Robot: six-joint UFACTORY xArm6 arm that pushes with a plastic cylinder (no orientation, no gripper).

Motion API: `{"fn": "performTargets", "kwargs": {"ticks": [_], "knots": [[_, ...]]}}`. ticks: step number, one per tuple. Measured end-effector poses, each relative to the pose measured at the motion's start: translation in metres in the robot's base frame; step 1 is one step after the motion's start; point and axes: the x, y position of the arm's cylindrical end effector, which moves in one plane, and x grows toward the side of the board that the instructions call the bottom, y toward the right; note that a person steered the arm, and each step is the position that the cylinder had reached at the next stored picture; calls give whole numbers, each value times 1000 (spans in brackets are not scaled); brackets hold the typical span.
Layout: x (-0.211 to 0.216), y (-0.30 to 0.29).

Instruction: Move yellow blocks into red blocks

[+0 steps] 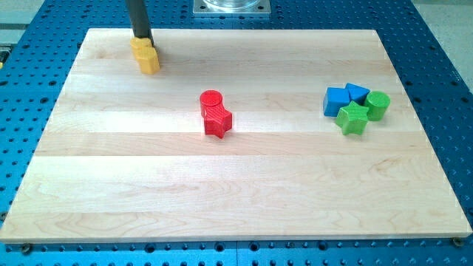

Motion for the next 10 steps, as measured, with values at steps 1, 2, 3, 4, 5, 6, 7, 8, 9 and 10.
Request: {"fn": "performTargets", "kwargs": {"ticks": [1, 2, 3, 4, 5, 6, 7, 8, 9, 10], "knots": [[52, 0], [72, 34], [115, 58], [145, 68], [138, 24], [192, -46], [136, -63], [100, -29], [61, -26], [81, 9]]}}
